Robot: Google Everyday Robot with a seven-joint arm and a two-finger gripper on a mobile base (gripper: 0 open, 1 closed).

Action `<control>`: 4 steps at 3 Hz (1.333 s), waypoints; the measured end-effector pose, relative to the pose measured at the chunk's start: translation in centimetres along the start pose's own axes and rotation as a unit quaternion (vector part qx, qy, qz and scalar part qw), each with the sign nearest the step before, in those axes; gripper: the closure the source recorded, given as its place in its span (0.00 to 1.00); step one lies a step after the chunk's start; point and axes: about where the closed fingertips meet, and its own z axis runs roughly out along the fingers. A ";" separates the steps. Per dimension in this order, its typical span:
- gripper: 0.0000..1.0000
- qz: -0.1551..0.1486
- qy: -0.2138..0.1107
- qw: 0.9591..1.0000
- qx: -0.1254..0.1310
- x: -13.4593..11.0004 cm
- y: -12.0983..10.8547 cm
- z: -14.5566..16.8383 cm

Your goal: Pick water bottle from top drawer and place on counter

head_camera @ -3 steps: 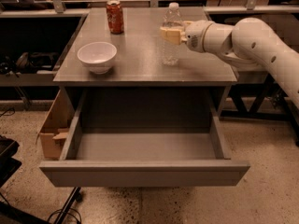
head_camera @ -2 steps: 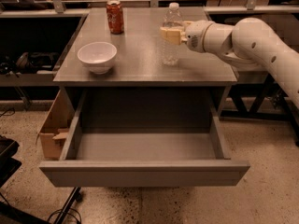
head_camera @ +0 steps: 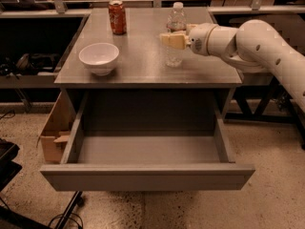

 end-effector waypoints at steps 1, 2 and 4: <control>0.00 0.000 0.000 1.000 0.000 0.0 0.0 0.0; 0.00 0.000 0.000 1.000 0.000 0.0 0.0 0.0; 0.00 -0.062 0.047 0.997 -0.019 -7.5 0.8 -7.0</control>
Offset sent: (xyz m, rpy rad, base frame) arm 0.0000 0.0000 0.0000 0.0000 0.0000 0.0000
